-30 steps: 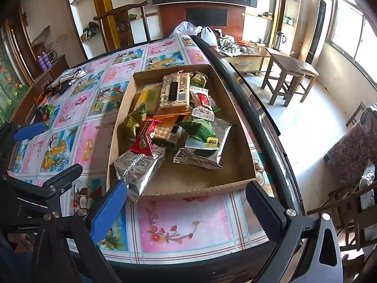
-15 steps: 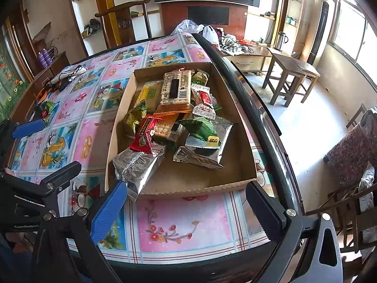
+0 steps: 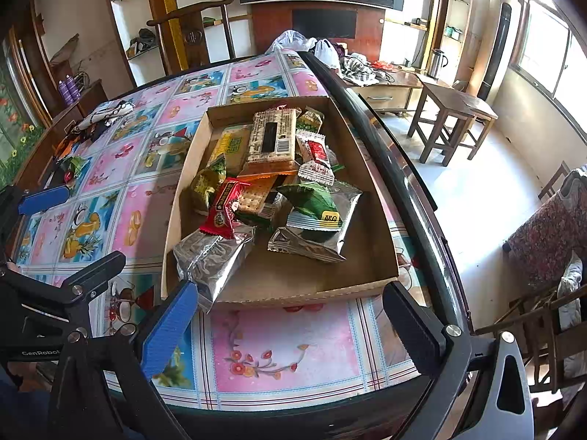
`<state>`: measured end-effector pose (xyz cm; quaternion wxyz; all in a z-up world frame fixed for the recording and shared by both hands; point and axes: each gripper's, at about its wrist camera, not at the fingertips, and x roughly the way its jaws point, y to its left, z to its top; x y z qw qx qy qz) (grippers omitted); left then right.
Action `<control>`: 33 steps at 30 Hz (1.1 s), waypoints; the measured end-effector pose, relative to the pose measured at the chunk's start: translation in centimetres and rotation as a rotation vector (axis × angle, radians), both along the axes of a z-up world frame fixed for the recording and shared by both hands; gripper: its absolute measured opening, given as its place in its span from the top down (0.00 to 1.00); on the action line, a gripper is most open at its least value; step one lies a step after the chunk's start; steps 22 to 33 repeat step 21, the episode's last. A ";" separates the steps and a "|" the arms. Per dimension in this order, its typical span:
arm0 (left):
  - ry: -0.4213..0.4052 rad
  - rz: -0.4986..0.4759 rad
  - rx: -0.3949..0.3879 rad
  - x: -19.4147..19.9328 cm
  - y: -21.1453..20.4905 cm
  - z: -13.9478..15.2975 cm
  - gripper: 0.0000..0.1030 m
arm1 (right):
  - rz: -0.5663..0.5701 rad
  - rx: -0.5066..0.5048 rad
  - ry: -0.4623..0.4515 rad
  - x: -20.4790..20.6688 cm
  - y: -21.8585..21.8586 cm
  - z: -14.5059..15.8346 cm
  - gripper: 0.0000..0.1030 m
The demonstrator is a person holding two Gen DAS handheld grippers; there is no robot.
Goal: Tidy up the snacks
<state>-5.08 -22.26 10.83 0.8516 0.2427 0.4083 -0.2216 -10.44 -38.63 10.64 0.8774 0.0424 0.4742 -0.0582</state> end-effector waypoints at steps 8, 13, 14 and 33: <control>-0.010 -0.003 0.003 -0.1 -0.1 -0.1 0.03 | 0.002 -0.001 -0.001 0.0 0.0 0.0 0.01; -0.005 -0.004 -0.013 -0.3 -0.4 -0.2 0.03 | 0.002 -0.001 -0.001 0.1 0.0 0.0 0.01; 0.004 -0.006 -0.029 -0.3 -0.3 -0.1 0.03 | 0.003 0.000 -0.001 0.1 0.0 0.0 0.01; 0.016 0.026 -0.074 0.0 0.1 0.3 0.03 | 0.004 -0.002 0.000 0.2 0.0 -0.1 0.01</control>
